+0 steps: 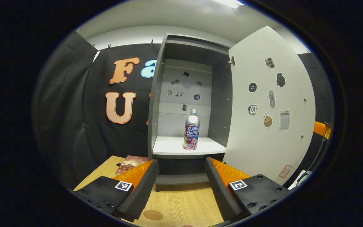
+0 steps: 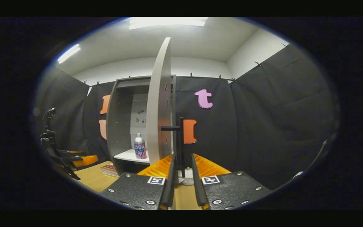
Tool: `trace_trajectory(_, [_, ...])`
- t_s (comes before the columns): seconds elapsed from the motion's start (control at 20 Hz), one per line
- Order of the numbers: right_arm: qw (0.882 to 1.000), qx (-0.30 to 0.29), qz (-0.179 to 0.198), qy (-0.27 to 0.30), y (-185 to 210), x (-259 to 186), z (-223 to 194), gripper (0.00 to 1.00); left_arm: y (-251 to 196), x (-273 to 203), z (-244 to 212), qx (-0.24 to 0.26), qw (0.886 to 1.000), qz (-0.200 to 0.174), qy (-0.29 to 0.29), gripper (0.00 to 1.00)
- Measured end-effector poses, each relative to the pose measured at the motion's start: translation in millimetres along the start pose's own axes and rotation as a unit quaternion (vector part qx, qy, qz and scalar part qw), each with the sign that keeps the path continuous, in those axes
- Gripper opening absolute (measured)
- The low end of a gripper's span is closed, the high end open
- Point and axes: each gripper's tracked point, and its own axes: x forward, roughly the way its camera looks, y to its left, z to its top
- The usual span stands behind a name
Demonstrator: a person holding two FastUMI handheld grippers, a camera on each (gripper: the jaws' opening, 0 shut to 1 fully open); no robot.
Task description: Open the cabinet door with the right hand, grasp the bottle in the cabinet with the left hand and place it on the coaster, then close the cabinet door with the right hand.
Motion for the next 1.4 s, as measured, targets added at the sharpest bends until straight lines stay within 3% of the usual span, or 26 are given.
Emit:
trace_trajectory(0.35, [0.999,-0.029,0.005,0.02,18,-39,-7,0.49,3,-11,-1,-0.023,1.0,0.004,0.002,0.96])
trace_trajectory(0.55, [0.998,-0.043,0.05,0.025,61,-45,-18,0.56,11,-11,2,-0.014,1.0,0.018,-0.001,0.96])
trace_trajectory(0.8, [0.996,-0.056,0.069,0.028,119,-22,-39,0.69,11,6,4,-0.01,1.0,-0.002,-0.01,0.96])
trace_trajectory(1.05, [0.996,-0.048,0.062,0.04,169,30,-62,0.84,15,48,4,-0.02,0.998,-0.055,-0.008,0.96])
trace_trajectory(1.35, [0.999,-0.026,-0.001,0.033,207,98,-72,0.97,24,119,18,0.024,0.988,-0.147,-0.035,0.96])
trace_trajectory(1.4, [0.999,-0.024,-0.01,0.034,212,106,-76,0.94,25,128,21,0.034,0.986,-0.157,-0.042,0.96])
